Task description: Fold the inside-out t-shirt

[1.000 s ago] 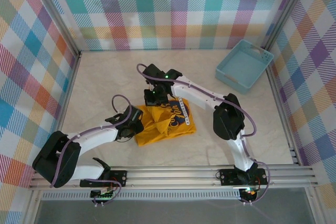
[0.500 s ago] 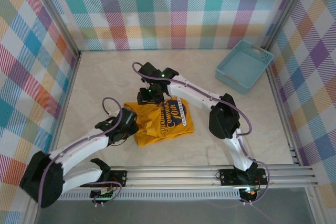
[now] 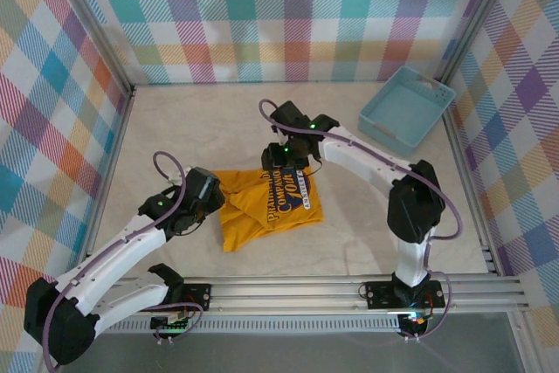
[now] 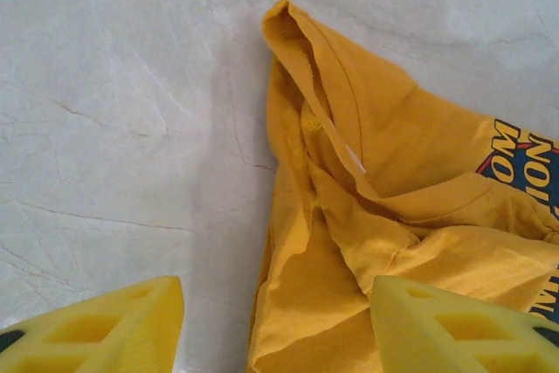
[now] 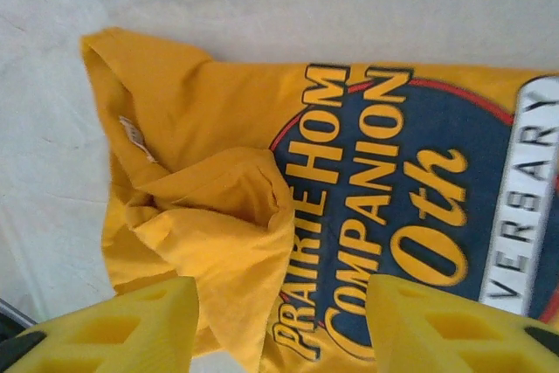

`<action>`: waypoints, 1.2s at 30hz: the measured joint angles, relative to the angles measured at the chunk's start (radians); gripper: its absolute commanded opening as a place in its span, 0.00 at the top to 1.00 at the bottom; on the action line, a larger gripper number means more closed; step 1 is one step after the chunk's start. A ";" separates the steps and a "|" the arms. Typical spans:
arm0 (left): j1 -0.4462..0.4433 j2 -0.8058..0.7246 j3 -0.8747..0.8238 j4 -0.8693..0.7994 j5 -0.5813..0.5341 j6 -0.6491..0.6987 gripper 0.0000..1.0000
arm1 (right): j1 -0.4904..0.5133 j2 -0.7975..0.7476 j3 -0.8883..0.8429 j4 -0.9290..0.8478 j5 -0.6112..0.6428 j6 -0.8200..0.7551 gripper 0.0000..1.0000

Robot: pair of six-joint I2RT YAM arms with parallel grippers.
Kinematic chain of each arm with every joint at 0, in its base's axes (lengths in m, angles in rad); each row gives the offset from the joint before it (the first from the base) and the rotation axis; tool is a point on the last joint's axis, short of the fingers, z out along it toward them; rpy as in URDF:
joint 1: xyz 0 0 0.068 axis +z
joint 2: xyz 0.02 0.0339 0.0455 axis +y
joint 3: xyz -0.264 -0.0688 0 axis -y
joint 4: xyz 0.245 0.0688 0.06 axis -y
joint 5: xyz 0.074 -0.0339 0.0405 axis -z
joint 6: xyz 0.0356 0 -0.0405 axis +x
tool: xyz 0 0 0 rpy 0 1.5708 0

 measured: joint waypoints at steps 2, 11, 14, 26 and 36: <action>0.003 -0.024 -0.027 -0.003 -0.004 -0.021 0.41 | 0.010 0.042 -0.029 0.043 -0.043 0.006 0.39; 0.082 -0.108 -0.111 -0.034 0.009 -0.048 0.40 | 0.081 0.165 0.009 0.097 -0.137 0.024 0.47; 0.101 -0.116 -0.122 -0.042 0.019 -0.048 0.39 | 0.099 0.194 0.044 0.091 -0.133 0.020 0.60; 0.130 -0.137 -0.143 -0.047 0.052 -0.045 0.39 | 0.137 0.176 0.075 0.035 0.056 -0.010 0.40; 0.132 -0.112 -0.143 -0.022 0.088 -0.035 0.39 | 0.062 0.177 0.075 0.038 0.054 -0.006 0.26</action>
